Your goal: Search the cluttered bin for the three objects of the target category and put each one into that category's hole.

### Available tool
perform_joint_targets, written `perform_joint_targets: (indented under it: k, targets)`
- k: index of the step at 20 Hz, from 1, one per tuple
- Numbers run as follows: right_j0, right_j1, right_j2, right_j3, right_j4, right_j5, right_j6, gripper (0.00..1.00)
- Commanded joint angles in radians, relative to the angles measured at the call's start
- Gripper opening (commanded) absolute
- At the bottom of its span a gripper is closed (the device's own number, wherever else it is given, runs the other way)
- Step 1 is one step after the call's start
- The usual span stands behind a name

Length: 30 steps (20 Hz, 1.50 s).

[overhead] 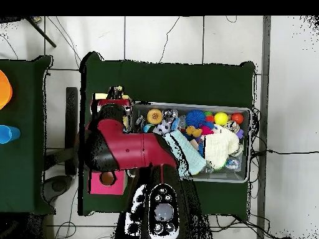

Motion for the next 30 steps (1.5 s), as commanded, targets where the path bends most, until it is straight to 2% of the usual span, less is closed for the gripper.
perform_joint_targets:
  k: [1,4,9,14,20,25,30]
  targets:
    - [0.049,0.075,-0.013,0.078,-0.021,-0.001,0.145,0.00]
    - [0.087,0.113,-0.050,0.066,0.018,0.083,0.150,0.00]
    - [0.096,0.157,-0.034,0.059,0.040,0.196,0.143,0.00]
    - [0.087,0.201,-0.024,0.077,0.054,0.198,0.170,0.00]
    - [0.034,0.238,-0.018,0.097,0.084,0.194,0.205,0.00]
    - [0.064,0.250,-0.086,0.085,0.136,0.206,0.221,0.00]
    - [0.080,0.262,-0.098,0.078,0.174,0.209,0.215,0.00]
